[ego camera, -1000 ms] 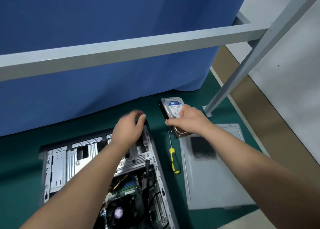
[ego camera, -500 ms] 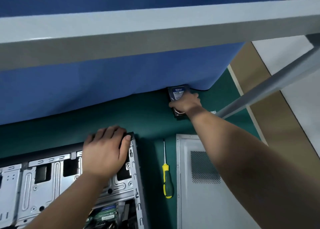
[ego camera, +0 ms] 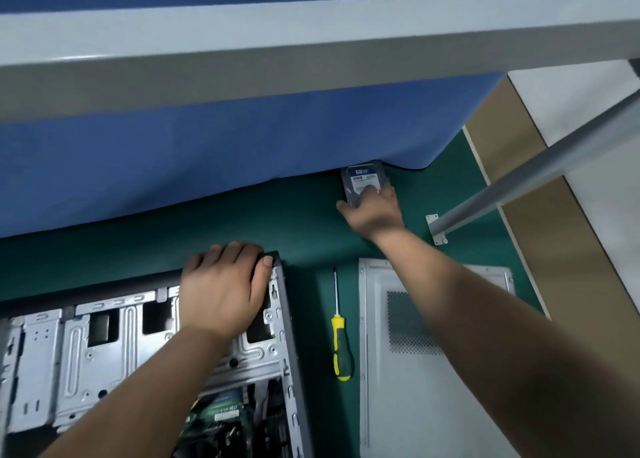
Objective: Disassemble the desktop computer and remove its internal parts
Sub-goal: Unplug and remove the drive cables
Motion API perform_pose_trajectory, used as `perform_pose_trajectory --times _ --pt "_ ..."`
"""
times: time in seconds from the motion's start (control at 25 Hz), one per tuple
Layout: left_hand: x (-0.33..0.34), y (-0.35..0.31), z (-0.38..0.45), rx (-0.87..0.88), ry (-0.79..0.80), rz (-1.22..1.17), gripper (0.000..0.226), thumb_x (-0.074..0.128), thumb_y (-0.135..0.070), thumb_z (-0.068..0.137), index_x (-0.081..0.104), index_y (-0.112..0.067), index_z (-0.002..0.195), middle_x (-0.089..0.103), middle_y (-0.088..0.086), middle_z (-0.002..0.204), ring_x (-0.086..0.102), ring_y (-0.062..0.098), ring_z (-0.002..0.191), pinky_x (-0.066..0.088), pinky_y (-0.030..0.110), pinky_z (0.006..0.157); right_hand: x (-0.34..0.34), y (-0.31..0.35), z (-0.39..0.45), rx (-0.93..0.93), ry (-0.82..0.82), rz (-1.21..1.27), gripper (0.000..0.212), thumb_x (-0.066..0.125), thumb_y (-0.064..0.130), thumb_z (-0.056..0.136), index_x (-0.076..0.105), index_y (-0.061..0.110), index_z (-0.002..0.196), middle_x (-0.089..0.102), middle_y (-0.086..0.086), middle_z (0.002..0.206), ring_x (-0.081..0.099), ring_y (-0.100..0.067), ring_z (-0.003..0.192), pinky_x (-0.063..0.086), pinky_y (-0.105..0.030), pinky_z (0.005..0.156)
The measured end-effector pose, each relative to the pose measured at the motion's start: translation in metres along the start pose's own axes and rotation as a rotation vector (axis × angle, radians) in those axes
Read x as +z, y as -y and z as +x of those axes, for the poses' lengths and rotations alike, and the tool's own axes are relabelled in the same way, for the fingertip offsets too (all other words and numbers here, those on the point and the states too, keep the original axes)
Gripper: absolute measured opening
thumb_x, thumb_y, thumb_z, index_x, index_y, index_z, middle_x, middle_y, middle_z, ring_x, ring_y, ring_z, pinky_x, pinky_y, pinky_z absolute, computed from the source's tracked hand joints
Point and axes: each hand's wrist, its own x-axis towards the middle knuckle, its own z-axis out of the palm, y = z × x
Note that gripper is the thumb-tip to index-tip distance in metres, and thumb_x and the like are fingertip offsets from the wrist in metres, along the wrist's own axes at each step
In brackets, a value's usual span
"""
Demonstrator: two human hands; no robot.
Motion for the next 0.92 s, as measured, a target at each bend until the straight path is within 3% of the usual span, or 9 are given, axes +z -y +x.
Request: perform_pose_trajectory --times 0.12,0.2,0.28,0.36,0.52,0.6,0.68,0.76,0.92 --pt "-0.007 -0.003 0.001 -0.003 0.043 -0.072 0.043 0.035 -0.048 0.102 0.070 -0.025 0.113 0.073 0.000 0.109 0.066 0.032 0.099 0.043 0.042 0.083 0.004 0.002 -0.096 -0.277 -0.003 0.179 0.029 0.063 0.038 0.097 0.065 0.015 0.115 0.062 -0.007 0.125 0.059 -0.025 0.117 0.046 -0.035 0.101" --pt "-0.013 0.005 -0.008 0.057 0.089 -0.216 0.046 0.035 -0.051 0.101 0.062 -0.028 0.130 0.066 -0.004 0.133 0.060 0.024 0.121 0.038 0.042 0.098 0.010 -0.002 -0.174 -0.408 0.072 0.275 0.022 0.057 0.039 0.100 0.067 0.023 0.112 0.064 0.006 0.112 0.062 -0.010 0.101 0.051 -0.033 0.093" --pt "-0.019 0.021 -0.028 0.160 0.154 -0.405 0.048 0.036 -0.051 0.102 0.051 -0.031 0.143 0.049 -0.009 0.154 0.042 0.016 0.143 0.025 0.041 0.116 0.018 -0.008 -0.242 -0.443 0.166 0.315 0.025 0.047 0.046 0.101 0.064 0.034 0.114 0.059 0.021 0.117 0.057 0.002 0.107 0.048 -0.026 0.097" --pt "-0.026 0.038 -0.058 0.215 0.173 -0.514 0.047 0.040 -0.048 0.103 0.051 -0.029 0.145 0.040 -0.009 0.161 0.029 0.015 0.152 0.015 0.042 0.125 0.030 -0.014 -0.291 -0.460 0.197 0.349 0.022 0.050 0.040 0.101 0.066 0.035 0.115 0.054 0.026 0.124 0.048 0.004 0.123 0.037 -0.023 0.109" --pt "-0.042 0.050 -0.144 0.274 0.095 -0.620 0.034 0.047 -0.037 0.103 0.062 -0.021 0.129 0.056 -0.007 0.135 0.046 0.017 0.133 0.037 0.042 0.113 0.054 -0.005 -0.344 -0.498 0.170 0.202 0.037 0.064 0.048 0.095 0.067 0.027 0.125 0.052 0.023 0.130 0.031 -0.003 0.133 0.024 -0.029 0.114" --pt "-0.043 0.044 -0.184 0.300 0.210 -0.752 0.032 0.047 -0.033 0.100 0.060 -0.021 0.127 0.057 -0.009 0.125 0.050 0.010 0.122 0.042 0.032 0.107 0.065 0.004 -0.355 -0.495 0.143 0.121 0.036 0.067 0.050 0.092 0.069 0.030 0.122 0.056 0.021 0.127 0.032 -0.008 0.130 0.024 -0.034 0.108" --pt "-0.039 0.036 -0.209 0.349 0.412 -0.772 0.037 0.052 -0.031 0.099 0.057 -0.017 0.133 0.060 -0.003 0.128 0.053 0.010 0.120 0.043 0.030 0.107 0.072 0.013 -0.363 -0.481 0.085 0.168 0.019 0.069 0.041 0.093 0.074 0.029 0.107 0.064 0.019 0.117 0.040 -0.011 0.123 0.029 -0.034 0.102" --pt "-0.030 0.025 -0.216 0.385 0.549 -0.734 0.036 0.059 -0.029 0.100 0.059 -0.012 0.132 0.064 0.004 0.126 0.058 0.018 0.118 0.045 0.032 0.104 0.073 0.016 -0.365 -0.452 0.063 0.305 0.009 0.071 0.028 0.093 0.076 0.024 0.100 0.070 0.014 0.104 0.055 -0.008 0.108 0.040 -0.029 0.095" --pt "-0.024 0.007 -0.207 0.345 0.428 -0.730 0.023 0.064 -0.026 0.101 0.070 -0.004 0.107 0.072 0.011 0.105 0.065 0.027 0.097 0.049 0.038 0.087 0.070 0.022 -0.369 -0.384 0.083 0.449 0.009 0.073 0.016 0.092 0.076 0.022 0.098 0.074 0.012 0.091 0.064 0.008 0.083 0.044 -0.009 0.077"
